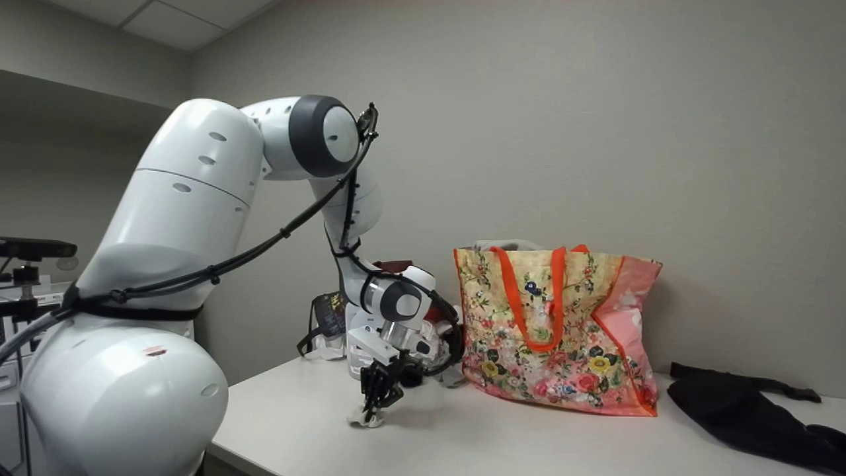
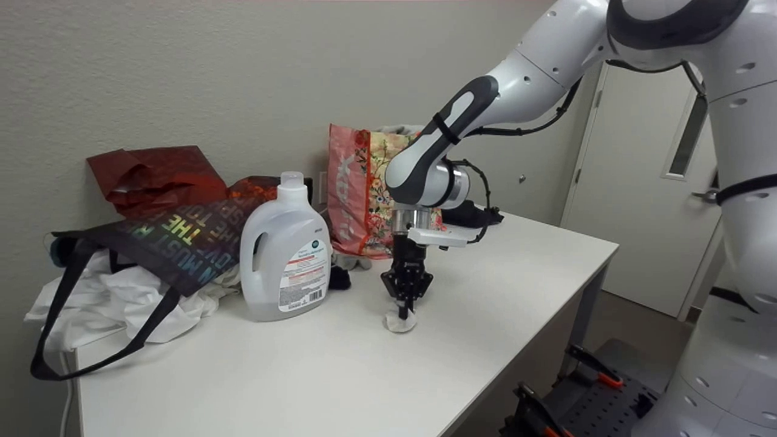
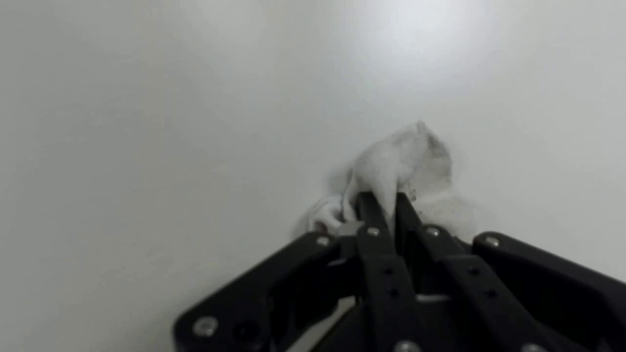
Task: Use the tissue to wipe the table.
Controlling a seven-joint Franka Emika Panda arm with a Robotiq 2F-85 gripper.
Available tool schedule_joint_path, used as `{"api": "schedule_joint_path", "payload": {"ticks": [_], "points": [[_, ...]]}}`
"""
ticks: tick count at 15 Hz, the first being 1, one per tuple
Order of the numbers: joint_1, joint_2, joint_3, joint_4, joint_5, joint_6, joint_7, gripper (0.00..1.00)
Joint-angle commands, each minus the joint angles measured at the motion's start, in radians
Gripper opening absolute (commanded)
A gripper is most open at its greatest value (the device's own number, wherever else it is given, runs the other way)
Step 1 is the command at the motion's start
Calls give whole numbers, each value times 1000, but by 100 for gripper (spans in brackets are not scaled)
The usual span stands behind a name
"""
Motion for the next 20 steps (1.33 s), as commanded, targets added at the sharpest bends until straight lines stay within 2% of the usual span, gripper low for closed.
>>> {"api": "schedule_joint_path", "payload": {"ticks": [1,4,8,11,15,17,20], "points": [[30,-39,29,-83,12,-26,-69,2],[33,-63,1,-118,-23,-120,-46,2],[7,-105,-105,-177,-110,-185,25,2],[-38,-129,-204,-208,-175,-158,67,2],[-146,-145,-345,-190,-244,-136,85,2],[-192,-146,-397,-158,-270,-108,99,2],[-238,-142,-431,-100,-250,-26,115,2]]}}
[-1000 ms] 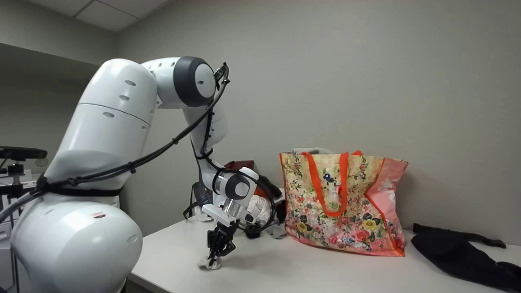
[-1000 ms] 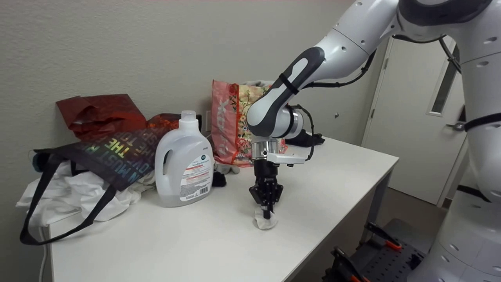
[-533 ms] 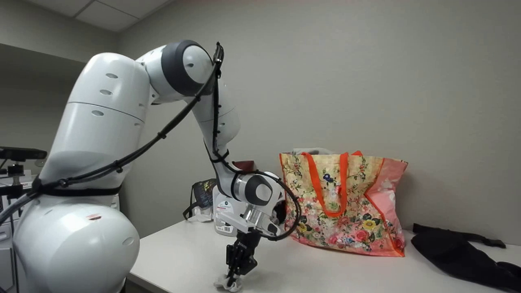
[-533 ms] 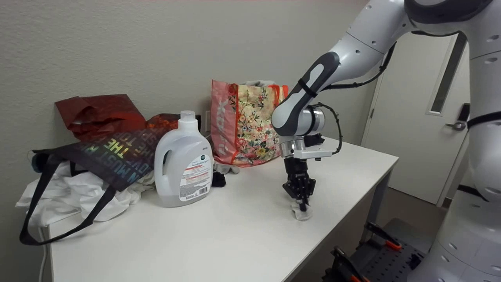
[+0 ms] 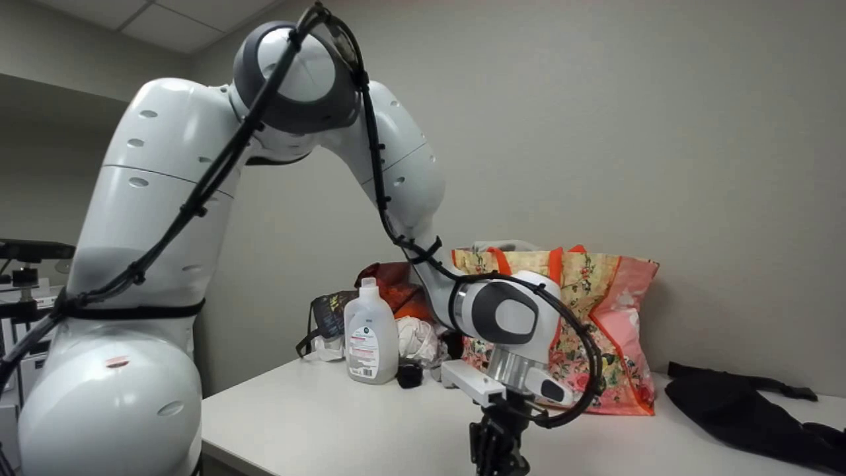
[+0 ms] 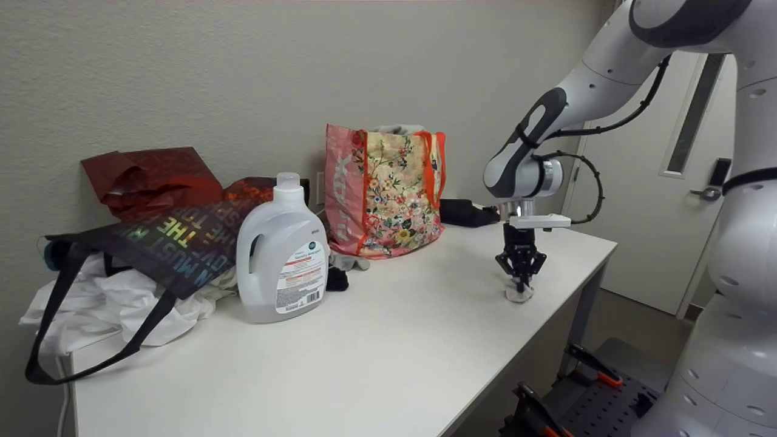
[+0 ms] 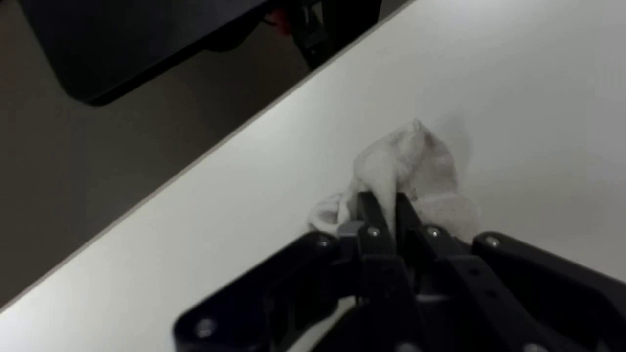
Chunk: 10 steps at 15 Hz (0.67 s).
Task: Use the tissue to wipe the table.
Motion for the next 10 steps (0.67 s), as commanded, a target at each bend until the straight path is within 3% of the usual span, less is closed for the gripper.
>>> {"api": "schedule_joint_path", "payload": {"ticks": [1,4,10], "points": [[-30,-11,-10,63,15,90,74,2],[-22,22,21,130,72,183,142,2],[81,119,132,196,105,254,238,2]]}}
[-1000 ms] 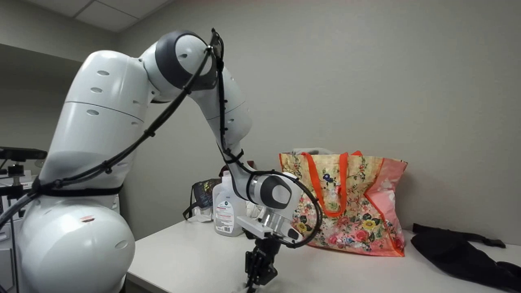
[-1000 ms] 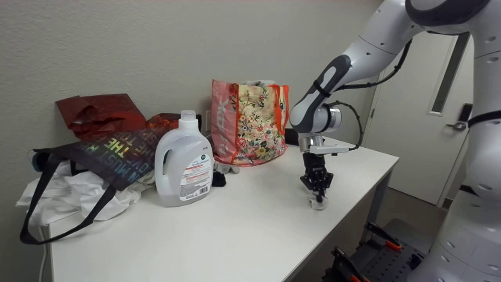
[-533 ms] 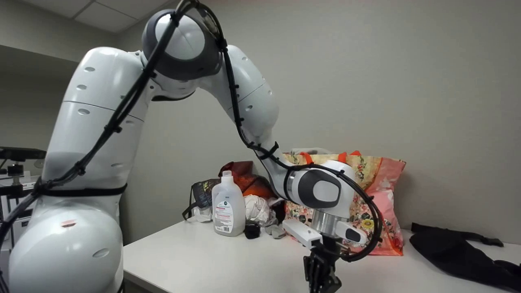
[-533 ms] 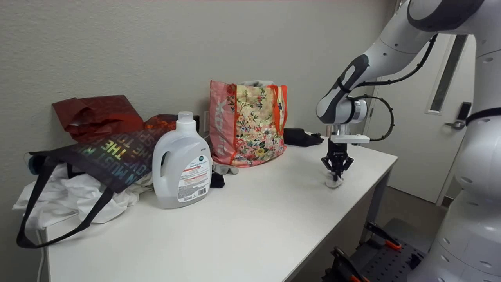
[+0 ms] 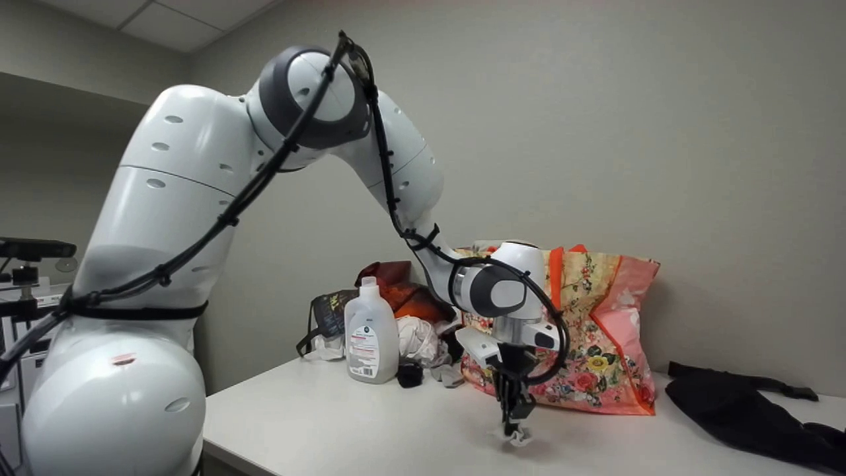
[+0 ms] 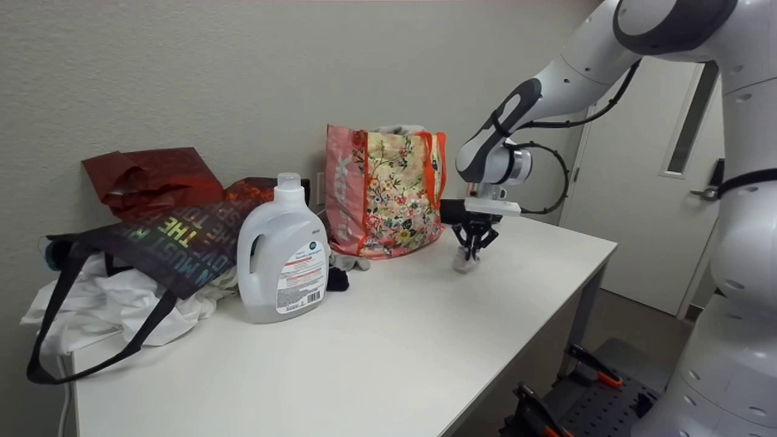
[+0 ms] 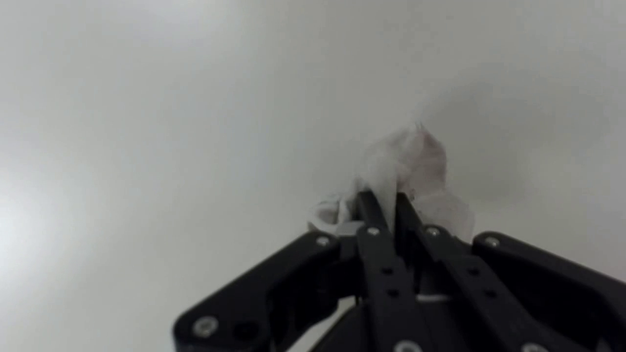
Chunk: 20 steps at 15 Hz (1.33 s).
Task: Use the tissue to wipe the table.
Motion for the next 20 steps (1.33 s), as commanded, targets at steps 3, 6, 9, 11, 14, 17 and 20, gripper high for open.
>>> {"api": "schedule_joint_path", "payload": {"ticks": [3,6,9,11,14,17,20], "points": [[108,114,85,36,0,3,34,2],[138,99,103,44,-16,-64,11,2],[151,69,81,36,-75,-154,11,2],[147,54,63,29,-118,-250,16,2],[144,55,9,13,-212,-326,60,2],[119,71,-32,9,-252,-283,76,2],[73,100,-48,29,-206,-215,72,2]]}}
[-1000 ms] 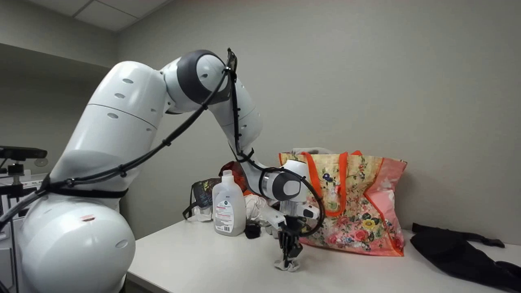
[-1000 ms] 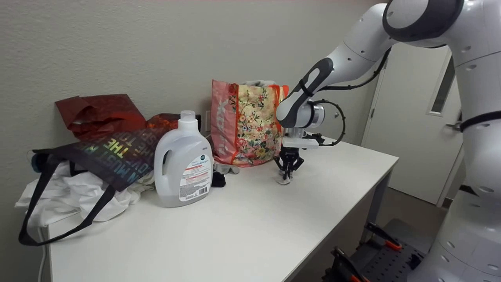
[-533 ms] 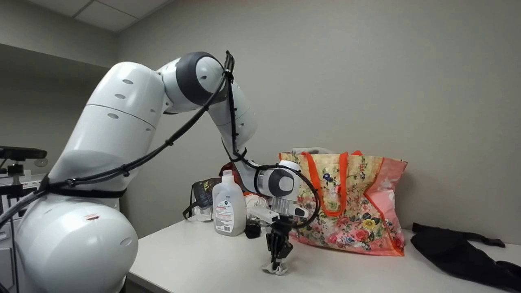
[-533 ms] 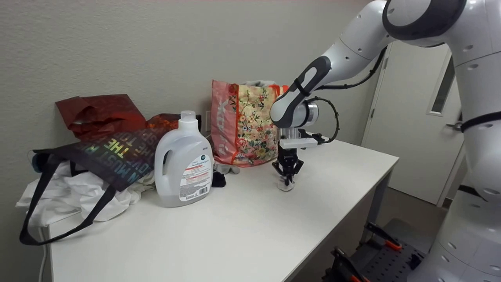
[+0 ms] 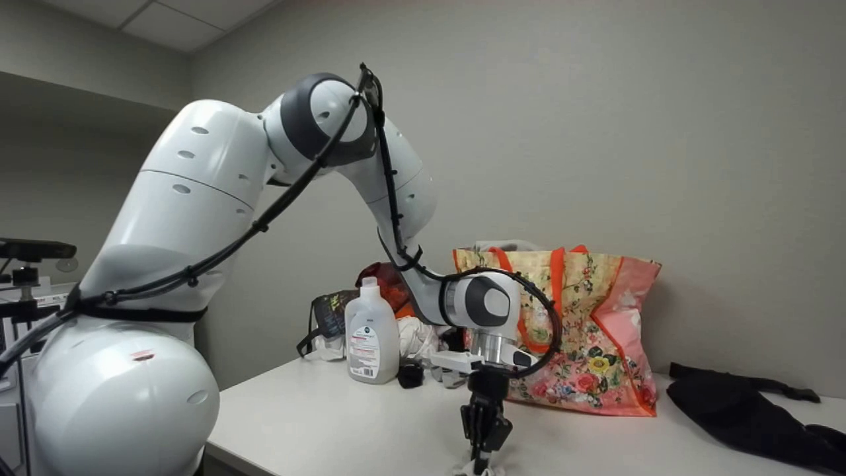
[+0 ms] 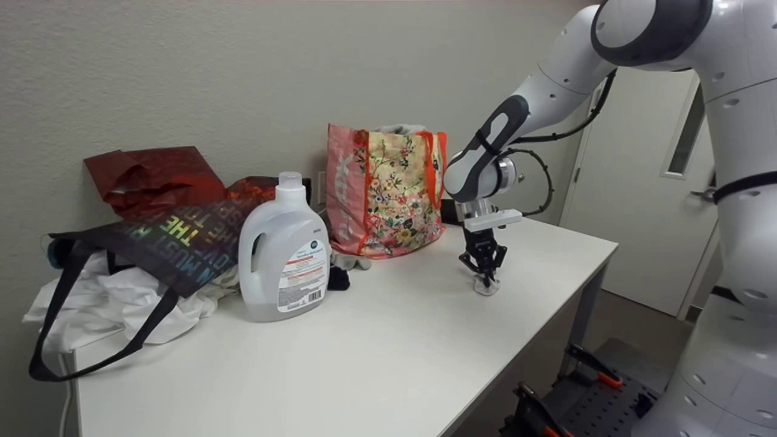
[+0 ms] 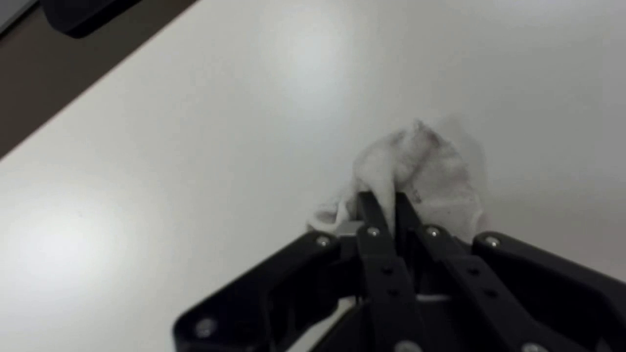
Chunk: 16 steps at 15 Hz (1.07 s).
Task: Use the tissue to wipe the table.
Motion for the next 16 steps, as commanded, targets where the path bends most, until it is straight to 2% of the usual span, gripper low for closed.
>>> {"api": "schedule_joint_path", "payload": {"ticks": [1,6,9,12,16], "points": [[-47,28,-14,10,28,108,38,2],[-71,72,-6,69,114,263,93,2],[-37,115,16,100,131,320,125,2],[-4,132,62,109,140,324,109,2],[7,104,139,89,175,232,29,2]]}}
